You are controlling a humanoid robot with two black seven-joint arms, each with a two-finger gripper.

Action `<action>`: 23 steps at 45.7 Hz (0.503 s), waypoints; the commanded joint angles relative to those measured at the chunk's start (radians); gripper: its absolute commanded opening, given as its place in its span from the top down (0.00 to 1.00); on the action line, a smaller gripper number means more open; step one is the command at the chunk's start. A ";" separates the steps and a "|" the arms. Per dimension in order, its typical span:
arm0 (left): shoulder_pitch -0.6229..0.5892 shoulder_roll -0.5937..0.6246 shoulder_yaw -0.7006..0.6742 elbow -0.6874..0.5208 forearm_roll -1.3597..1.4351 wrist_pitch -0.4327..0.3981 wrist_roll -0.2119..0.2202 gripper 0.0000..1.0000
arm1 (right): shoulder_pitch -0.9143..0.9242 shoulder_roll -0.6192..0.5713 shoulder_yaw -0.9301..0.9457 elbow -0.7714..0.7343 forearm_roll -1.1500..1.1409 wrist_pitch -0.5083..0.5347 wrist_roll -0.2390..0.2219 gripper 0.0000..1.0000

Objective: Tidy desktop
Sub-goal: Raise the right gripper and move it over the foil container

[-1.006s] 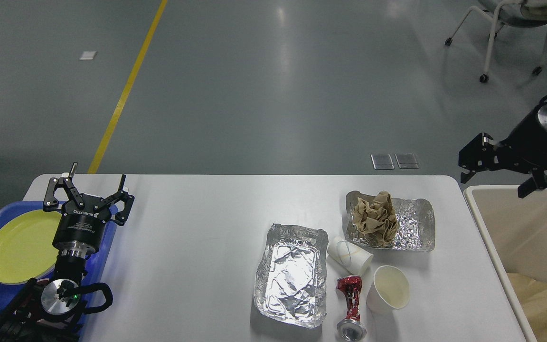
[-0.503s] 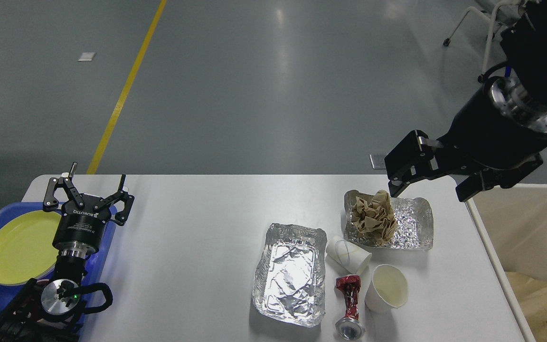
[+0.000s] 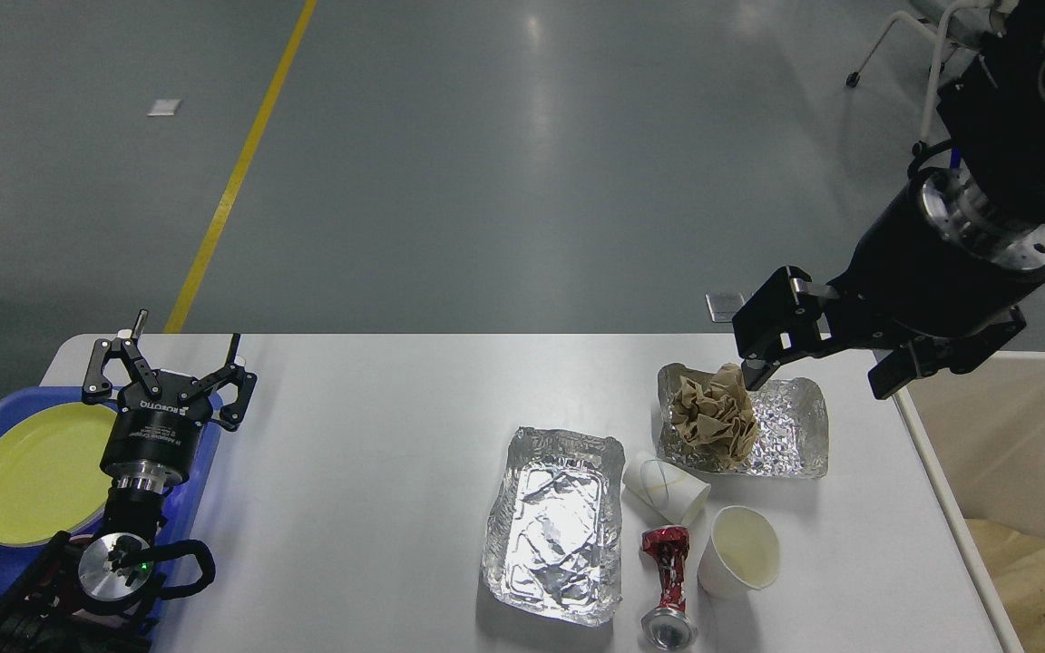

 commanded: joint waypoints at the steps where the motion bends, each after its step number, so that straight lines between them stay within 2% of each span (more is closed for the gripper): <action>1: 0.000 0.000 0.000 0.000 0.000 -0.001 0.000 0.04 | -0.047 0.002 0.000 0.000 -0.003 -0.016 -0.001 0.00; 14: 0.000 0.000 0.000 0.000 0.000 -0.001 0.000 0.04 | -0.185 -0.008 0.003 0.002 -0.008 -0.141 -0.001 0.02; 23: 0.000 0.000 0.000 0.000 0.000 -0.001 0.000 0.04 | -0.301 0.037 0.056 -0.032 0.001 -0.284 -0.001 0.02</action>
